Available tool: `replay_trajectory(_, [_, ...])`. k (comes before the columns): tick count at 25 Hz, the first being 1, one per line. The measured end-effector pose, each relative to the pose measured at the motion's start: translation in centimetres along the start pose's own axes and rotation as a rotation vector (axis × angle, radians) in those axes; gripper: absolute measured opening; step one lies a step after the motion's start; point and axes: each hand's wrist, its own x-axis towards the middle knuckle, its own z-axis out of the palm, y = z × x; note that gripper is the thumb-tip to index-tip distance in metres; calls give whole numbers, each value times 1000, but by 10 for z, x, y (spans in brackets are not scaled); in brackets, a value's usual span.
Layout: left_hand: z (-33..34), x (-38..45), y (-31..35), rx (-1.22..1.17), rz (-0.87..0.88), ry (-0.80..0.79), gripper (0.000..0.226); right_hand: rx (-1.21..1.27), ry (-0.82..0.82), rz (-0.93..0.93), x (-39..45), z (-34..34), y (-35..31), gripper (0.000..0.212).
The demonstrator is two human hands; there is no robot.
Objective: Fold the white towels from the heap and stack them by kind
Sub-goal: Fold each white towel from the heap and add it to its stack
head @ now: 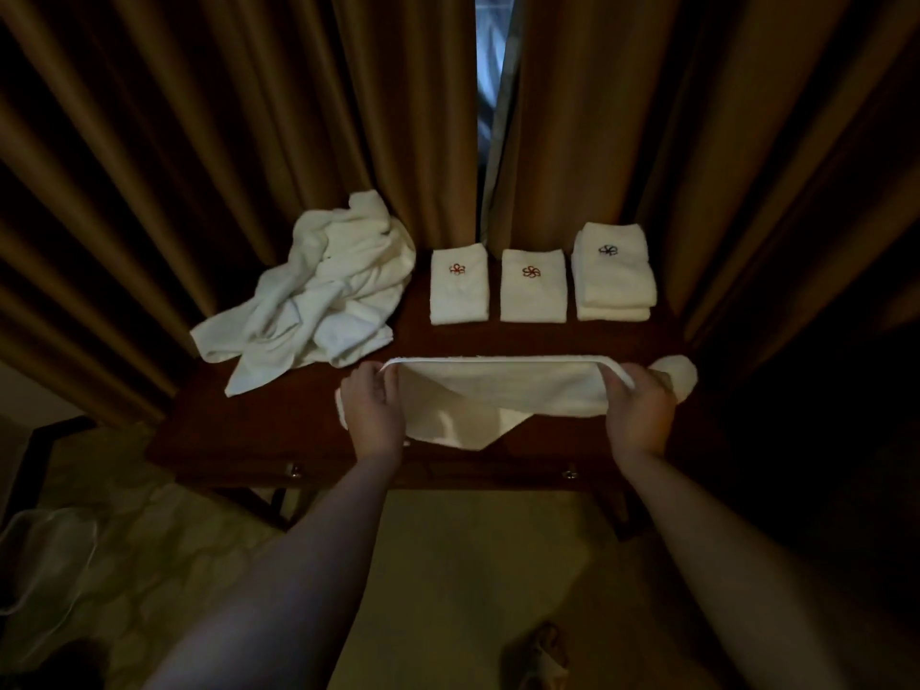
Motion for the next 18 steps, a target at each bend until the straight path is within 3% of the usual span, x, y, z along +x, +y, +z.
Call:
replay_trajectory(4, [-49,-2,-6,164,293,-4,13,-32,111,-55,-40,-25,-21,24])
replay_trajectory(7, [-71,-8,-5,170,385,30,12,-49,161,-49,-63,-41,-28,29])
replay_trajectory(13, [-76,-22,0,191,370,-21,16,-118,179,-1,-78,-55,-21,37])
replay_trajectory(18, [-47,-10,-13,220,220,-190,20,-212,50,64,-55,-33,-7,34])
